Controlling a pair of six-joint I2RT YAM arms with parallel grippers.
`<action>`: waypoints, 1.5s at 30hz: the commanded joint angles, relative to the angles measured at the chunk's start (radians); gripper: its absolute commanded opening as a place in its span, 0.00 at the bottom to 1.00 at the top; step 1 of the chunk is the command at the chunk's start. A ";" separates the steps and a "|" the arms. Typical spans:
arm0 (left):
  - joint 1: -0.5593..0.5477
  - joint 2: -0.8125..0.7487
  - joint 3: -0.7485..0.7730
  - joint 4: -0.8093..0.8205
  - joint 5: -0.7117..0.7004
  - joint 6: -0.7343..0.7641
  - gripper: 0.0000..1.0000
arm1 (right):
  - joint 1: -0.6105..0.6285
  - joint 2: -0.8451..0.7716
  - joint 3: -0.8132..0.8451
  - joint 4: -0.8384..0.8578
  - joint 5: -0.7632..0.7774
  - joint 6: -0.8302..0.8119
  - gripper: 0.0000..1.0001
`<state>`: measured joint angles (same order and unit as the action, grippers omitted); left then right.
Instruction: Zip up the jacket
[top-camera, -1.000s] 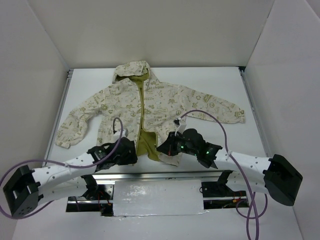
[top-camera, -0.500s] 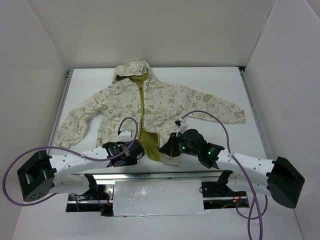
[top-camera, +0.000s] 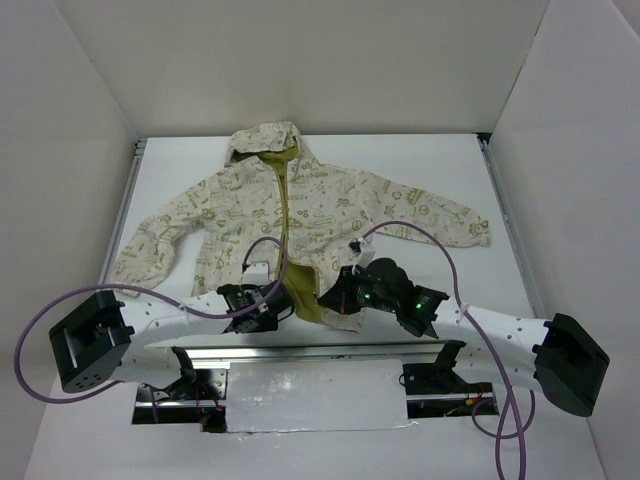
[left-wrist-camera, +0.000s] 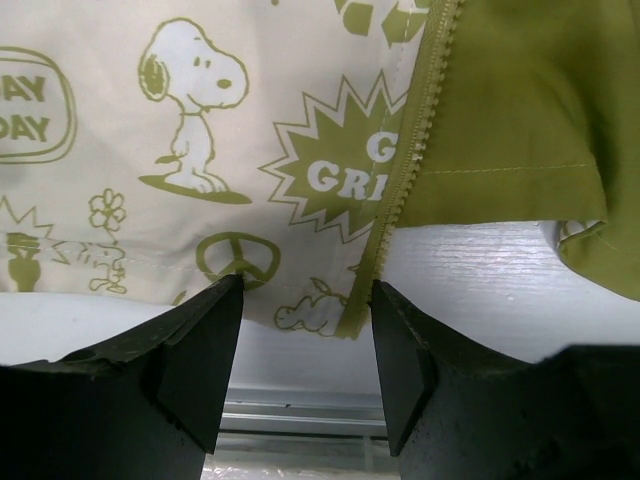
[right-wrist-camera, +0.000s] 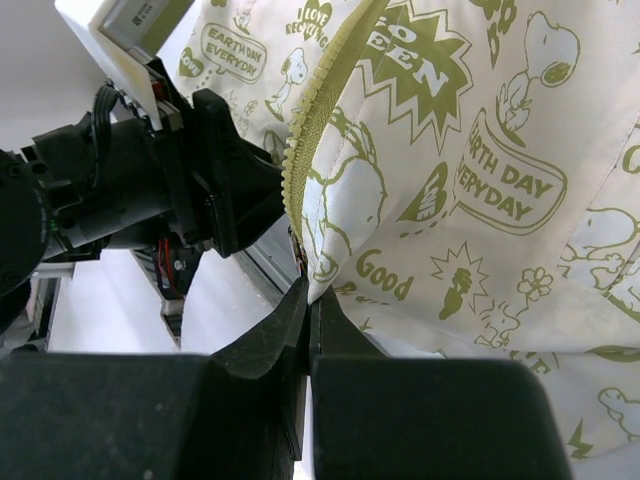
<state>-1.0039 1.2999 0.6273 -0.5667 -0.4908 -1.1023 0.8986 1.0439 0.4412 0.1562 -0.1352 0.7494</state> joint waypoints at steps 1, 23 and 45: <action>-0.006 0.019 -0.020 0.045 0.015 -0.001 0.66 | -0.003 -0.002 0.030 0.009 -0.003 -0.015 0.00; -0.016 -0.166 -0.038 -0.033 -0.037 -0.041 0.72 | -0.004 0.047 0.047 0.026 -0.027 -0.013 0.00; -0.016 -0.041 -0.083 0.047 -0.034 -0.062 0.65 | -0.004 0.036 0.060 0.009 -0.044 -0.019 0.00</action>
<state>-1.0161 1.2377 0.5552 -0.5262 -0.5201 -1.1339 0.8986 1.0893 0.4526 0.1555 -0.1730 0.7422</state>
